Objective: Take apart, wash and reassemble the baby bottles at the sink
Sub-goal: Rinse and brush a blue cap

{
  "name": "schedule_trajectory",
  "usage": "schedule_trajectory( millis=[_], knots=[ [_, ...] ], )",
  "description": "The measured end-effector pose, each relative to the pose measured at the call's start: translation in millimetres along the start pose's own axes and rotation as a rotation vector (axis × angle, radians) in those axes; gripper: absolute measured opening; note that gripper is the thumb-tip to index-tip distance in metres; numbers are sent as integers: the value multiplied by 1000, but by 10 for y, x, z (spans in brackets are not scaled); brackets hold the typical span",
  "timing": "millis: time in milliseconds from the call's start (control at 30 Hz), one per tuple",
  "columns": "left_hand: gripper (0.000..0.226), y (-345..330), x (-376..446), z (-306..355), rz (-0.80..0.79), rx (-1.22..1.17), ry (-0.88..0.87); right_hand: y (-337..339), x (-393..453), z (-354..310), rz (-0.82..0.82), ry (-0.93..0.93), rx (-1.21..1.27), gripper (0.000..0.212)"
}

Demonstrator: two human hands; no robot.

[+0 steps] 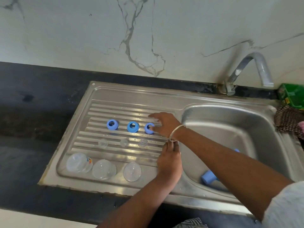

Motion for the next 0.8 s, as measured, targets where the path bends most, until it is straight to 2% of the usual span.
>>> schedule_trajectory(
  millis=[133,233,300,367,533,667,800],
  knots=[
    [58,-10,-26,58,9,15,-19,275,-608,256,335,-183,123,26],
    [55,-25,-27,94,15,57,-20,354,-1225,720,353,-387,37,19],
    [49,-49,15,80,15,90,-12,322,-1585,1034,208,-487,-90,18],
    [42,-21,45,56,23,133,-6,231,-1865,1272,-50,-507,-219,24],
    [61,21,20,65,39,191,18,2,-2180,1635,-495,-392,-358,60],
    [68,27,-24,132,1,160,54,-161,-2095,1662,-647,-188,-518,61],
    [75,88,-64,243,2,156,130,-261,-2049,1715,-685,10,-659,49]
  ],
)
Point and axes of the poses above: each hand's wrist, its own x-axis towards the middle knuckle, its own y-axis out of the back of the hand, z = x × y, the point moved 4 cm from there along x, towards the middle knuckle, and after that the axes turned 11 degrees about y, right-handed, at the moved point
